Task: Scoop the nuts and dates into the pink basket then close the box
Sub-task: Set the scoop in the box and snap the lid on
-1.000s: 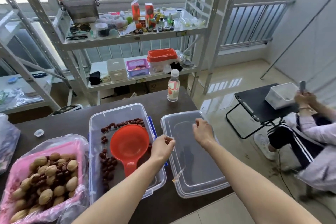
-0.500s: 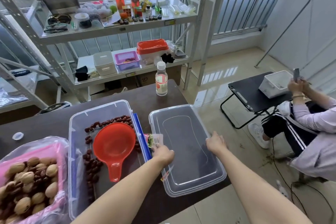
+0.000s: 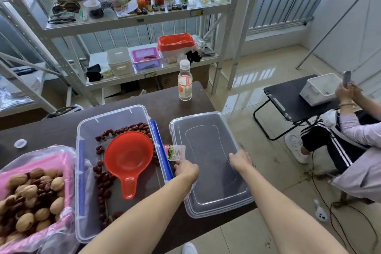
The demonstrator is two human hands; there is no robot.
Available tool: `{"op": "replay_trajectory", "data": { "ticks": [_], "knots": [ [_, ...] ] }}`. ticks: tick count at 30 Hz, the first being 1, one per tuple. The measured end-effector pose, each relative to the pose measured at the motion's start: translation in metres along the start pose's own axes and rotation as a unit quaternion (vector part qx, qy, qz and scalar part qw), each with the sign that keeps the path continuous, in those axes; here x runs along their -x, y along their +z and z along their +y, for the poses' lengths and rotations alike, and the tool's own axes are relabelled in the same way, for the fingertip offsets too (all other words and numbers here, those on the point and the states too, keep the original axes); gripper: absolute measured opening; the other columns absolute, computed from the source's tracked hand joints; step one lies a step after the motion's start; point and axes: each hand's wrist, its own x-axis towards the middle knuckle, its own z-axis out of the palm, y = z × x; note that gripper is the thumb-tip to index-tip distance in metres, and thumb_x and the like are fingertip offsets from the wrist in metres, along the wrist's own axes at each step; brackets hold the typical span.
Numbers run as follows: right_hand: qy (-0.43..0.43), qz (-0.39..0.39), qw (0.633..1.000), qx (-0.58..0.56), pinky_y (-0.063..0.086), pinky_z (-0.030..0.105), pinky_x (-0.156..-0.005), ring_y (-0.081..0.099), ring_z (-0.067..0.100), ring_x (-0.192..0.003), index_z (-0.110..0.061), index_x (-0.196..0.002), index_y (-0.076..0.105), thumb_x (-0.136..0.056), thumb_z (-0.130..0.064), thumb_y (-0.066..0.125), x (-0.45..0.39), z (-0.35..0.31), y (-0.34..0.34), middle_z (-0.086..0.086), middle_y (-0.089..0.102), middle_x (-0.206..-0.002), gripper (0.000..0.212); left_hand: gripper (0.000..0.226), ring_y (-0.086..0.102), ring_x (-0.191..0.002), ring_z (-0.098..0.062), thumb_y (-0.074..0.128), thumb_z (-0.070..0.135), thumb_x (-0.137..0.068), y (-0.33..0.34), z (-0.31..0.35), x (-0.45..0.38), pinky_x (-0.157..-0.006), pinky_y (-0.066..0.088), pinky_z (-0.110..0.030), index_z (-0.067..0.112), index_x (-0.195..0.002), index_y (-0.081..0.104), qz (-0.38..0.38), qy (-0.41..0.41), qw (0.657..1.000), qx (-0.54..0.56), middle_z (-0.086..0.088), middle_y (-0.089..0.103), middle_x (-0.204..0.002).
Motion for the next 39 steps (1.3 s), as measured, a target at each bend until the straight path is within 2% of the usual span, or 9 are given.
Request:
{"op": "replay_trajectory", "data": {
  "ticks": [10, 13, 17, 20, 25, 30, 32, 36, 39],
  "knots": [
    [-0.032, 0.134, 0.99, -0.026, 0.042, 0.04, -0.096, 0.053, 0.037, -0.119, 0.0, -0.126, 0.052, -0.094, -0.028, 0.046, 0.016, -0.011, -0.018, 0.021, 0.054, -0.131, 0.043, 0.064, 0.051, -0.127, -0.039, 0.051, 0.009, -0.089, -0.008, -0.002, 0.028, -0.107, 0.045, -0.045, -0.003, -0.147, 0.029, 0.026, 0.045, 0.997, 0.056, -0.022, 0.043, -0.145],
    [-0.052, 0.194, 0.977, -0.069, 0.043, 0.041, -0.094, 0.055, 0.037, -0.115, -0.001, -0.122, 0.054, -0.095, -0.03, 0.048, 0.026, -0.024, -0.03, 0.02, 0.056, -0.126, 0.041, 0.069, 0.042, -0.136, -0.039, 0.051, 0.008, -0.089, -0.017, 0.0, 0.039, -0.114, 0.037, -0.044, -0.003, -0.151, 0.022, 0.048, 0.084, 0.993, 0.072, -0.023, 0.034, -0.152],
    [-0.087, 0.259, 0.951, -0.141, 0.044, 0.042, -0.092, 0.056, 0.037, -0.113, -0.002, -0.119, 0.056, -0.093, -0.033, 0.052, 0.04, -0.05, -0.043, 0.02, 0.058, -0.123, 0.04, 0.053, 0.038, -0.136, -0.038, 0.049, 0.007, -0.088, -0.042, 0.005, 0.056, -0.114, 0.033, -0.045, -0.003, -0.138, 0.036, 0.097, 0.132, 0.98, 0.116, -0.023, 0.038, -0.147],
    [-0.115, 0.282, 0.938, -0.166, 0.046, 0.044, -0.09, 0.055, 0.037, -0.112, -0.003, -0.115, 0.055, -0.092, -0.036, 0.053, 0.051, -0.069, -0.046, 0.019, 0.058, -0.119, 0.04, 0.053, 0.035, -0.136, -0.036, 0.05, 0.007, -0.089, -0.066, 0.005, 0.068, -0.113, 0.028, -0.041, 0.0, -0.139, 0.035, 0.134, 0.148, 0.966, 0.166, -0.021, 0.037, -0.145],
    [-0.162, 0.272, 0.929, -0.192, 0.045, 0.043, -0.087, 0.054, 0.037, -0.11, -0.004, -0.112, 0.053, -0.09, -0.036, 0.058, 0.072, -0.105, -0.038, 0.019, 0.058, -0.116, 0.039, 0.054, 0.036, -0.133, -0.035, 0.052, 0.011, -0.09, -0.108, -0.012, 0.067, -0.114, 0.027, -0.042, 0.004, -0.141, 0.036, 0.216, 0.183, 0.939, 0.196, -0.018, 0.04, -0.141],
    [-0.212, 0.238, 0.927, -0.198, 0.042, 0.04, -0.092, 0.054, 0.036, -0.111, -0.003, -0.113, 0.054, -0.091, -0.039, 0.059, 0.1, -0.139, -0.016, 0.019, 0.059, -0.115, 0.042, 0.06, 0.031, -0.14, -0.036, 0.049, 0.015, -0.096, -0.147, -0.042, 0.059, -0.12, 0.026, -0.046, 0.003, -0.15, 0.026, 0.25, 0.157, 0.931, 0.216, -0.02, 0.033, -0.149],
    [-0.23, 0.225, 0.927, -0.194, 0.043, 0.04, -0.093, 0.054, 0.036, -0.111, -0.003, -0.115, 0.056, -0.091, -0.04, 0.059, 0.111, -0.15, -0.005, 0.02, 0.059, -0.117, 0.044, 0.056, 0.036, -0.137, -0.038, 0.048, 0.018, -0.098, -0.161, -0.057, 0.054, -0.118, 0.029, -0.047, 0.001, -0.149, 0.032, 0.256, 0.135, 0.933, 0.214, -0.023, 0.034, -0.147],
    [-0.251, 0.187, 0.938, -0.151, 0.044, 0.039, -0.092, 0.053, 0.034, -0.114, -0.006, -0.126, 0.057, -0.093, -0.044, 0.054, 0.134, -0.167, 0.021, 0.018, 0.056, -0.12, 0.051, 0.036, 0.048, -0.121, -0.04, 0.051, 0.02, -0.097, -0.186, -0.089, 0.049, -0.108, 0.039, -0.045, -0.001, -0.126, 0.053, 0.272, 0.098, 0.929, 0.232, -0.025, 0.044, -0.13],
    [-0.258, 0.154, 0.945, -0.126, 0.045, 0.039, -0.09, 0.052, 0.033, -0.114, -0.009, -0.126, 0.058, -0.094, -0.046, 0.052, 0.15, -0.174, 0.04, 0.017, 0.054, -0.12, 0.05, 0.035, 0.055, -0.111, -0.042, 0.053, 0.025, -0.093, -0.2, -0.117, 0.04, -0.102, 0.045, -0.046, 0.002, -0.119, 0.062, 0.285, 0.09, 0.923, 0.245, -0.027, 0.055, -0.116]
  ]
}}
